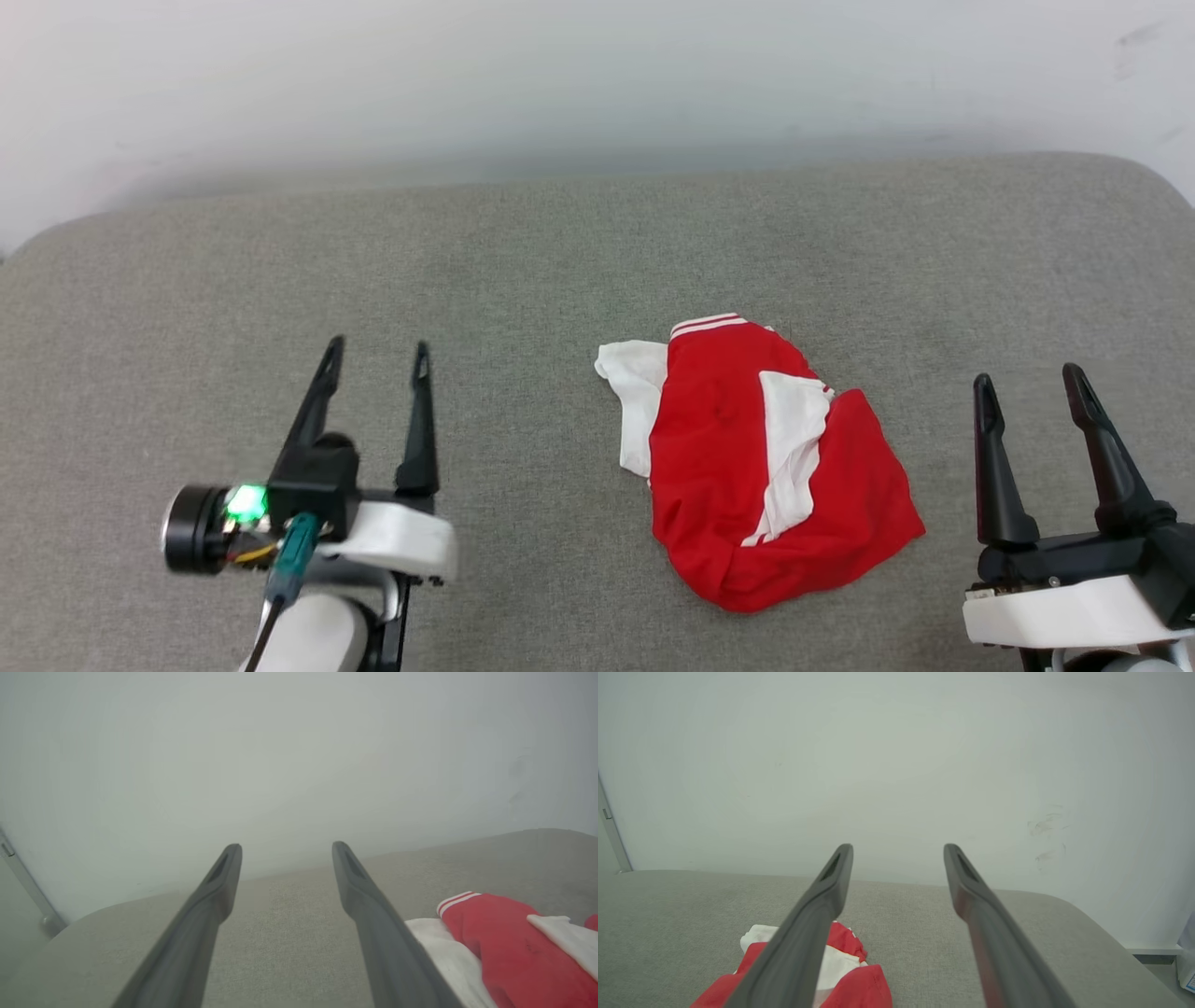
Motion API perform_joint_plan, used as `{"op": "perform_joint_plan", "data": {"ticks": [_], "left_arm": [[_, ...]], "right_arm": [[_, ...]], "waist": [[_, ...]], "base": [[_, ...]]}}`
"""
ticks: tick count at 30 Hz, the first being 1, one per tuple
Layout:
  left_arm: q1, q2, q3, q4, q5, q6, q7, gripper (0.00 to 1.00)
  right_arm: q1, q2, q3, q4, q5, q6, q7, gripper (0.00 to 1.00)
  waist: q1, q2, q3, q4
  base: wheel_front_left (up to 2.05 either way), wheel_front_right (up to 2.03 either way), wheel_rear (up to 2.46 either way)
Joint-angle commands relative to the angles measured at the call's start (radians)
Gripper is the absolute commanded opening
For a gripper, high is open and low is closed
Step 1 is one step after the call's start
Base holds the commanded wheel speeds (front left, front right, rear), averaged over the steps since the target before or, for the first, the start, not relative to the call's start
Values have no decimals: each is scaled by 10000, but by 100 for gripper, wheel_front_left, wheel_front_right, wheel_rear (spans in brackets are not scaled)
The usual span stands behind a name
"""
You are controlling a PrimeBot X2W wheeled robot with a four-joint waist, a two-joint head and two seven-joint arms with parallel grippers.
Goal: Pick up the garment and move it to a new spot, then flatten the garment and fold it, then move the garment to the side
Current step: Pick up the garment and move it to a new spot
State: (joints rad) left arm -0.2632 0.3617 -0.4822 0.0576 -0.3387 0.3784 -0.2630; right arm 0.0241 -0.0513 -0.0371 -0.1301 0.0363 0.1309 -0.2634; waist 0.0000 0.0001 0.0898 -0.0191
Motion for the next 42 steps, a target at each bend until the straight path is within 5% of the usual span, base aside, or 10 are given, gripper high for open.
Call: {"op": "perform_joint_plan", "data": {"ticks": [1,17,29,42], "left_arm": [[496,-194,427,-134,219,-5,-24,100],[3369,-1555,3163,-659,1917,-1051,-26,100],[4092,-2277,3802,-668,2528,-2087,-26,100],[4372,-2686,4144,-364,2919,-2595,-26,100]], "right_arm": [[121,19,-55,41,150,-3,-21,100],[846,19,-338,700,999,-3,-21,100],[1373,19,-205,895,1263,-3,-21,100],[1614,19,81,885,1192,-3,-20,100]], "waist": [[0,-1,-101,-13],[0,-1,-635,-31],[0,-1,-952,140],[0,-1,-1122,218]], "base": [[0,0,0],[0,0,0],[0,0,0],[0,0,0]]}}
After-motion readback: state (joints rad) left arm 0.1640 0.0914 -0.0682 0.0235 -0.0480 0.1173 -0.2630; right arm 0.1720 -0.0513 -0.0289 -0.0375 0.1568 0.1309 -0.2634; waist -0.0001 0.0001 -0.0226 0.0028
